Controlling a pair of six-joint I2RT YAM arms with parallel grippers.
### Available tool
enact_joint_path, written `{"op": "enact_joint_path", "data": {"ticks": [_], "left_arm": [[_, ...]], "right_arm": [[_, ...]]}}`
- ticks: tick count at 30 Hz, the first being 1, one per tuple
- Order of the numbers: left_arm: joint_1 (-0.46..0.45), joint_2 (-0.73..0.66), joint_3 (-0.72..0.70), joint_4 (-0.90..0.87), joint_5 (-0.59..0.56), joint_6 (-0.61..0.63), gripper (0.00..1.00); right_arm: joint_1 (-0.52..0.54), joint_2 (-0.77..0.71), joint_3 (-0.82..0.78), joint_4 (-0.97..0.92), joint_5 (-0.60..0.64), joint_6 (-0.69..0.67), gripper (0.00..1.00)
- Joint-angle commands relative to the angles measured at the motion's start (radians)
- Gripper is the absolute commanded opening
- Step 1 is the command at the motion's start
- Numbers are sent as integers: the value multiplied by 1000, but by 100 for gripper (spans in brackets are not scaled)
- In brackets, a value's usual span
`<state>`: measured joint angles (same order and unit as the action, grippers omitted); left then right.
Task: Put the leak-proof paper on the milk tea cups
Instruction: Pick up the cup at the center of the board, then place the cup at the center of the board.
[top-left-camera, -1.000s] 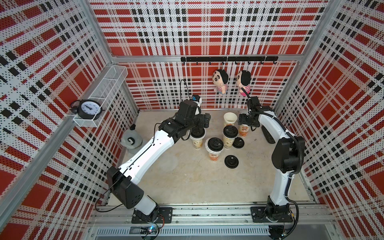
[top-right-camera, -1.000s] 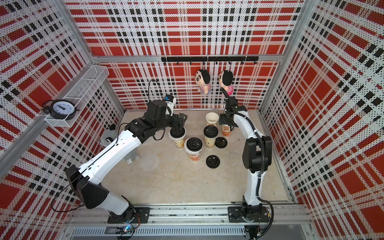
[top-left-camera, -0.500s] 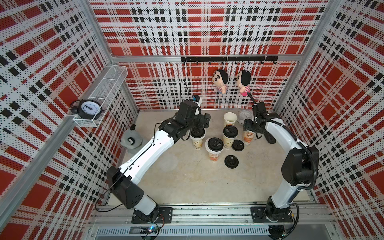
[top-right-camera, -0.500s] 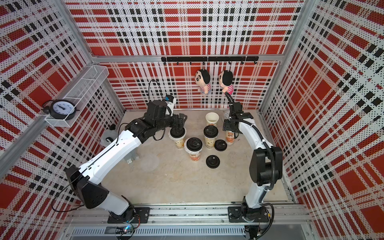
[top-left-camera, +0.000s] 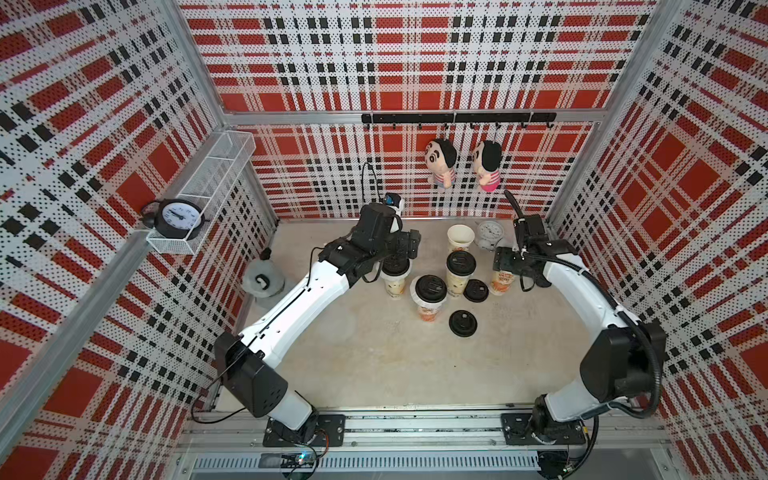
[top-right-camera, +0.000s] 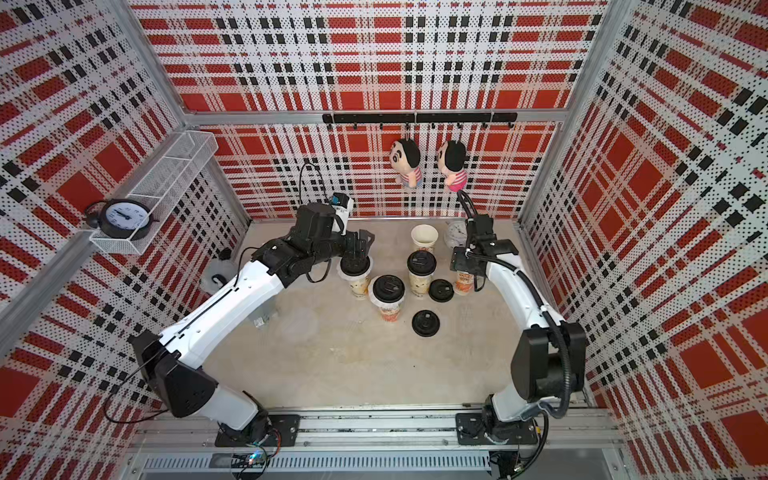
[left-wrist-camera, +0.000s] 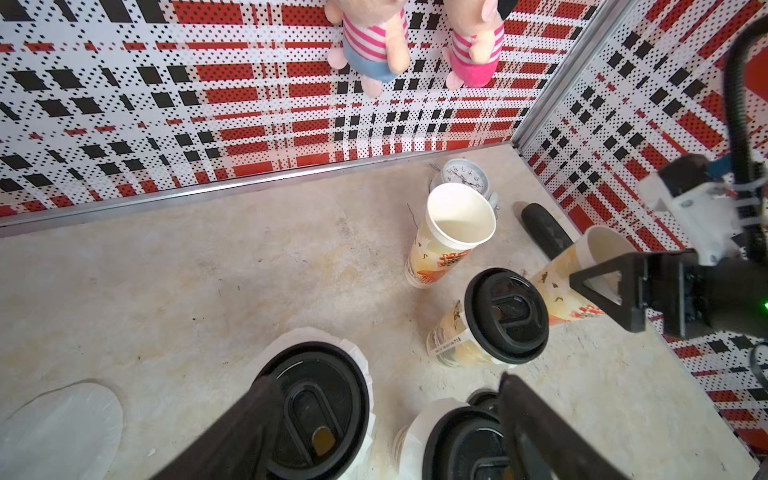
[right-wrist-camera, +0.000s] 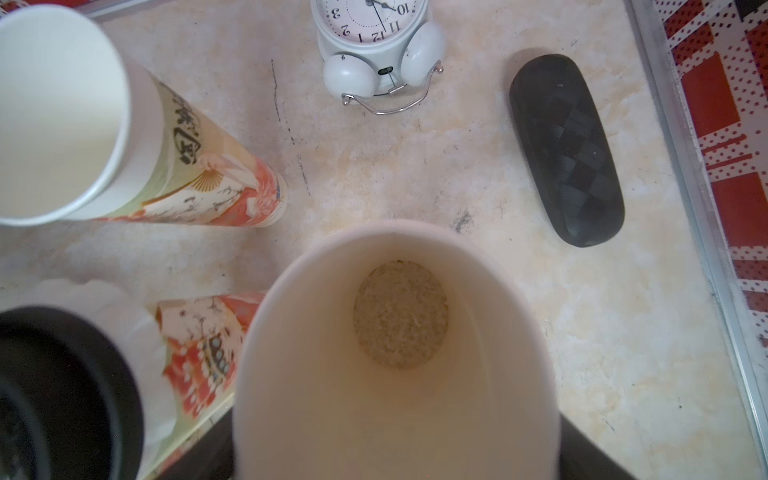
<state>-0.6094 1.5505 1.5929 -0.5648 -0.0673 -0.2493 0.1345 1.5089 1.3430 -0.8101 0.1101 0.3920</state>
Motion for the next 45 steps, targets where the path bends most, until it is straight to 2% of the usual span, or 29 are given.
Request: {"op": "enact_joint_path", "data": {"ticks": [1,7,15,26,35,45], "left_arm": [[5,-26,-8,7,7,9,85],[5,-31,-11,6,21,3,85],[3,-16,3,-25,35,-10,86],[-1,-16,-18,-24,33,-29,85],[58,-86,-86,-30,-2,-113,86],[193,-191,-198,-64,20,-141,86]], "right_arm": [[3,-120,-59,15,-16,6,80],[75,-272,-151,-60,-23,-5,80],[308,-399,-232,-142,-26,13,80],[520,-521,-344,-138,-75,-4,80],[784,-412,-301,-70,-30,-25,80],[927,-215,-155,40,-1,-14,79]]}}
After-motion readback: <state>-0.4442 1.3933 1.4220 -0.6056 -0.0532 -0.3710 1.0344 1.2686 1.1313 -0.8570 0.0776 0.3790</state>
